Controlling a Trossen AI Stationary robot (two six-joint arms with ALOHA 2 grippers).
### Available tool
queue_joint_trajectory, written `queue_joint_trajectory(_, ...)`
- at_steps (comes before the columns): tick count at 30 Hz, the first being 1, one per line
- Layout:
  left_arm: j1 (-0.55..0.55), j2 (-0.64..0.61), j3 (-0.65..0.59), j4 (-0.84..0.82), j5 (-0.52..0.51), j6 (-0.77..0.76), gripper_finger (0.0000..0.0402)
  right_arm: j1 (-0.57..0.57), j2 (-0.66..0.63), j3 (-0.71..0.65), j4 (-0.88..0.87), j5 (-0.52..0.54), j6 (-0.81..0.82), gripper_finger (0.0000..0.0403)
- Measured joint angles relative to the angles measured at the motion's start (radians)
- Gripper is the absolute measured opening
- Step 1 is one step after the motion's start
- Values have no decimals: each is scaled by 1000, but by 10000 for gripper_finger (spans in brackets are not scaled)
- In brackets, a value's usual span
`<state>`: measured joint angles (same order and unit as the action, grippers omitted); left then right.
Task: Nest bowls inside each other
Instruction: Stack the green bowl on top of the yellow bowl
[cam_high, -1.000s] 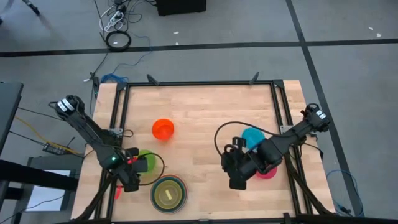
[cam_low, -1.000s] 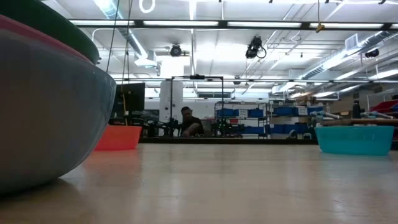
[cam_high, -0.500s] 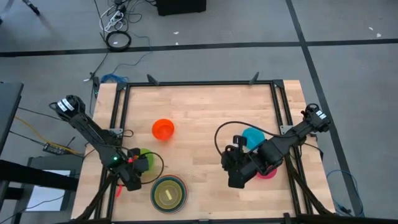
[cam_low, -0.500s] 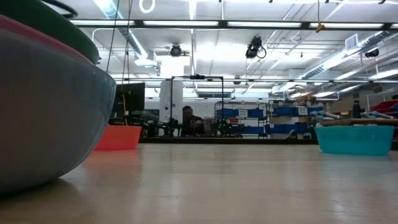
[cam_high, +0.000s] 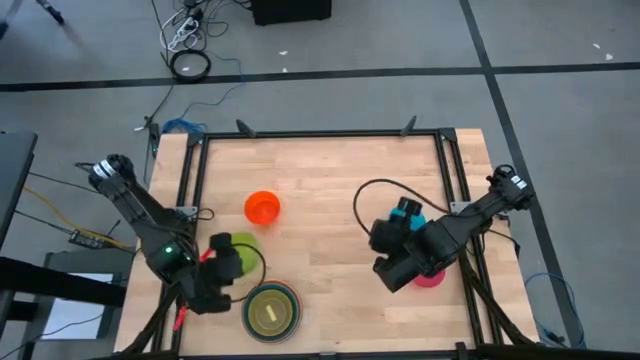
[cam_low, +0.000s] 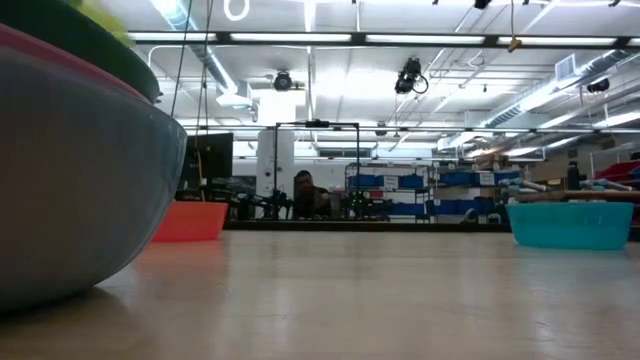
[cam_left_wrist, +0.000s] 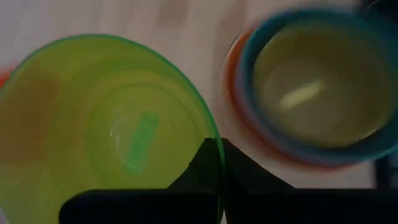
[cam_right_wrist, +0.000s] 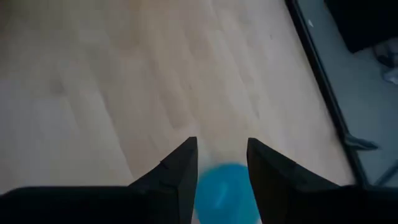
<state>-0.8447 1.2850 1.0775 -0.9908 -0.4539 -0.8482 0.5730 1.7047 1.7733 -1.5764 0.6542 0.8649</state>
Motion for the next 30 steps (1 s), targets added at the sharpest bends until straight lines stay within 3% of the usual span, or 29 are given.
queue_joint_trajectory(6, 38, 150, 168, 101, 8, 218, 2, 33, -65, -43, 16, 15, 31, 128)
queue_joint_trajectory(11, 67, 305, 236, 185, 184, 281, 2, 60, -110, -80, 8, 23, 109, 126)
queue_joint_trajectory(15, 66, 358, 249, 361, 253, 309, 2, 89, -131, -107, 6, 23, 159, 128)
queue_joint_trajectory(19, 64, 373, 249, 425, 287, 279, 19, 114, -144, -143, 5, 24, 209, 127)
queue_joint_trajectory(30, 67, 372, 249, 342, 364, 111, 88, 137, -143, -241, 21, 18, 268, 130)
